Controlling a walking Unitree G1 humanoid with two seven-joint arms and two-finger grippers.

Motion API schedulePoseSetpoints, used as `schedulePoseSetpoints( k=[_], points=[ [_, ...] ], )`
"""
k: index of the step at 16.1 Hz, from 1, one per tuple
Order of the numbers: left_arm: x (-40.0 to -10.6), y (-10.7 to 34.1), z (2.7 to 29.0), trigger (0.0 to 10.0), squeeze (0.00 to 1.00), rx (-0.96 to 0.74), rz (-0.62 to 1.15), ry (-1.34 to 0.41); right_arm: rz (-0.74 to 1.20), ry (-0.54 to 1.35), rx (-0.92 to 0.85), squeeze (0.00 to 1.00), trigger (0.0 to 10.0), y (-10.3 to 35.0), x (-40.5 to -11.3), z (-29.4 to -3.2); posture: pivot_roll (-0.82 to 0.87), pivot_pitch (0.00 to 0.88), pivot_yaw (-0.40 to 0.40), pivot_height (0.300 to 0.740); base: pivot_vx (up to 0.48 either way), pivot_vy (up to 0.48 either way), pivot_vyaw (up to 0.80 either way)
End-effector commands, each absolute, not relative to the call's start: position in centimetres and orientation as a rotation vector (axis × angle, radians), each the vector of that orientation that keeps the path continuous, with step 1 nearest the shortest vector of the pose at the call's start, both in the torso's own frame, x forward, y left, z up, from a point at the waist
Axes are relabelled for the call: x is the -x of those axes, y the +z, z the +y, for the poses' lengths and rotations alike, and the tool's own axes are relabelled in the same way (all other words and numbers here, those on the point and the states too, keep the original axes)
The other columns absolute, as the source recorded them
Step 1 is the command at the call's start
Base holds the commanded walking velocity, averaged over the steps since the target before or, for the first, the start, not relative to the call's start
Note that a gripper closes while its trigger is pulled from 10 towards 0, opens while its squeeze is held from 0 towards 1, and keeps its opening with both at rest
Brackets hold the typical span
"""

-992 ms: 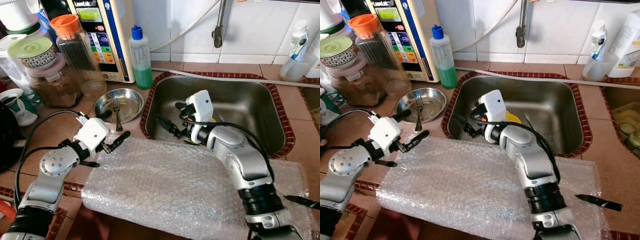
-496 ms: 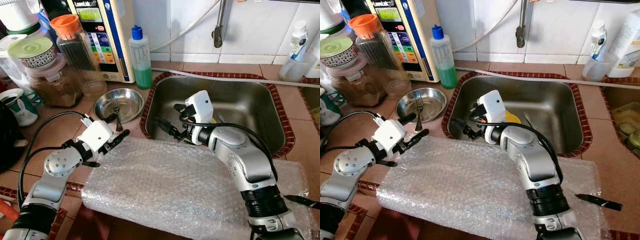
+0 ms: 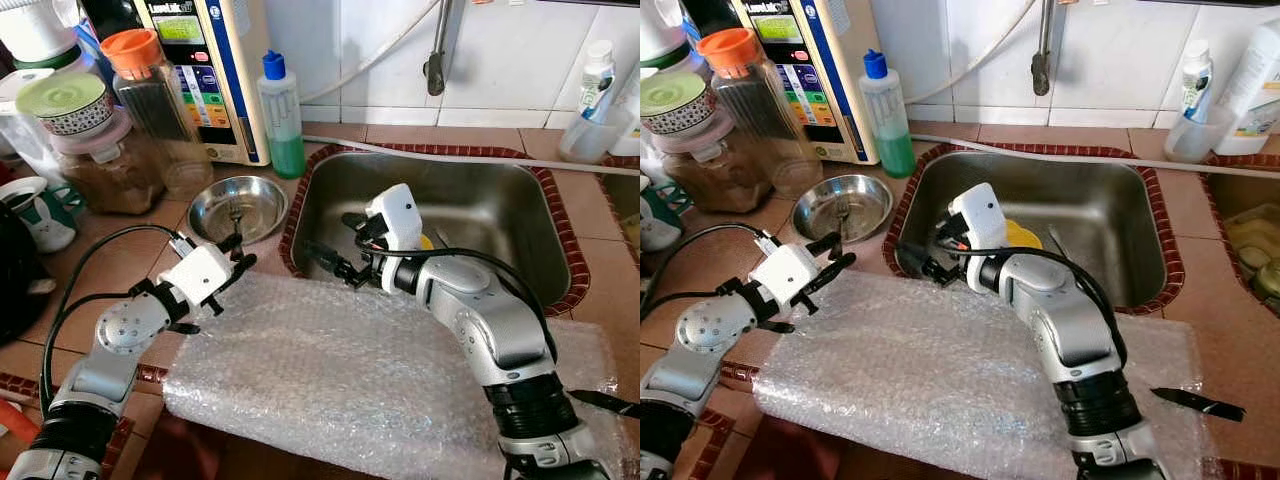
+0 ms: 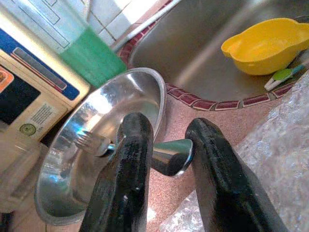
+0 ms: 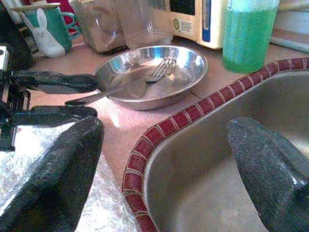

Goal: Kitchen organization

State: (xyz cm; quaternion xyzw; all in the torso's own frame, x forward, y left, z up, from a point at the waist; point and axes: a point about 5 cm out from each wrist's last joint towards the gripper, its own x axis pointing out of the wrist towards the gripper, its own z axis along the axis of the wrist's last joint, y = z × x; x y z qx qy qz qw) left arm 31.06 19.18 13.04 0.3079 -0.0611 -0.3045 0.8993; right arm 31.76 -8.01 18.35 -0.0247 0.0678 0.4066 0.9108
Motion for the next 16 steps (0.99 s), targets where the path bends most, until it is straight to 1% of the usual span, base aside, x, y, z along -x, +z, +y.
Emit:
schedulePoseSetpoints(
  k=[1, 7, 11, 14, 16],
  points=[
    [-31.3, 13.2, 19.4, 0.0, 0.00, -0.659, -0.133, -0.624, 0.131, 0.868, 0.057, 0.00, 10.0, 18.6, -31.4, -7.5, -0.17, 0.093, 0.116, 0.740, 0.000, 0.000, 0.00],
    [-31.4, 13.4, 19.7, 0.0, 0.00, -0.672, -0.147, -0.615, 0.130, 0.853, 0.069, 0.00, 10.0, 18.4, -31.6, -7.5, -0.16, 0.088, 0.119, 0.740, 0.000, 0.000, 0.00],
    [-31.2, 14.2, 20.4, 0.0, 0.00, -0.680, -0.186, -0.578, 0.117, 0.827, 0.070, 0.00, 10.0, 18.5, -31.9, -7.7, -0.16, 0.085, 0.119, 0.740, 0.000, 0.000, 0.00],
    [-31.0, 16.3, 20.8, 0.0, 0.00, -0.655, -0.245, -0.553, 0.081, 0.802, 0.078, 0.00, 10.0, 18.8, -32.2, -7.9, -0.15, 0.084, 0.117, 0.740, 0.000, 0.000, 0.00],
    [-31.1, 18.1, 20.8, 0.0, 0.00, -0.650, -0.283, -0.554, 0.041, 0.790, 0.136, 0.00, 10.0, 18.8, -32.4, -8.1, -0.15, 0.084, 0.116, 0.740, 0.000, 0.000, 0.00]
  ],
)
